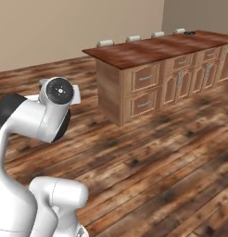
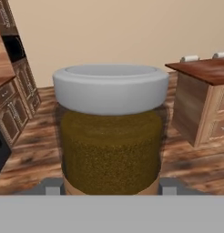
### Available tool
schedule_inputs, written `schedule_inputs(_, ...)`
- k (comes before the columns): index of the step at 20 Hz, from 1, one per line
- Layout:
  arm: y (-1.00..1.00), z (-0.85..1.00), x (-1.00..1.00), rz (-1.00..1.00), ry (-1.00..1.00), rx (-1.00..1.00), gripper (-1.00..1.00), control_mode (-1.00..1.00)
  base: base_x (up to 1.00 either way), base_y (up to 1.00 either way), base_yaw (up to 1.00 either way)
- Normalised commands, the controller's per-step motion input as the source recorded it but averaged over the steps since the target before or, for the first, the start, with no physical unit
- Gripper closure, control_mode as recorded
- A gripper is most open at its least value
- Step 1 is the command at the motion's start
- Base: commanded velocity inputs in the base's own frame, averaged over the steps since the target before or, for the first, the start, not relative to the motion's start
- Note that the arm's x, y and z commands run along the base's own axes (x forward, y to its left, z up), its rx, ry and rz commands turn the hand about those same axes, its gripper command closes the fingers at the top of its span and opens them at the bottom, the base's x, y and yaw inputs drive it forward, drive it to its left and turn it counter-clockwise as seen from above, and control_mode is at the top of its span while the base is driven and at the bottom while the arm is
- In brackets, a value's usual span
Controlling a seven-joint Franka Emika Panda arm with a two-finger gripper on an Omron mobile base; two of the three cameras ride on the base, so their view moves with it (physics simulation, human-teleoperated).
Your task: Take the cinnamon bottle from the cabinet and place it on the dining table, next to the plate with the cupcake. Then take the chocolate from the dining counter and place it on the cupcake plate.
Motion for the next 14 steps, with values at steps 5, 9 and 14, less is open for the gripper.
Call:
schedule_inputs(5, 0.00, 0.00, 0.00, 0.00, 0.00, 0.00, 1.00, 1.00, 0.87, 0.17, 0.00)
schedule_inputs(9, 0.00, 0.00, 0.00, 0.00, 0.00, 0.00, 1.00, 1.00, 0.86, 0.32, 0.00)
schedule_inputs(14, 0.00, 0.00, 0.00, 0.00, 0.00, 0.00, 1.00, 1.00, 0.82, 0.42, 0.00)
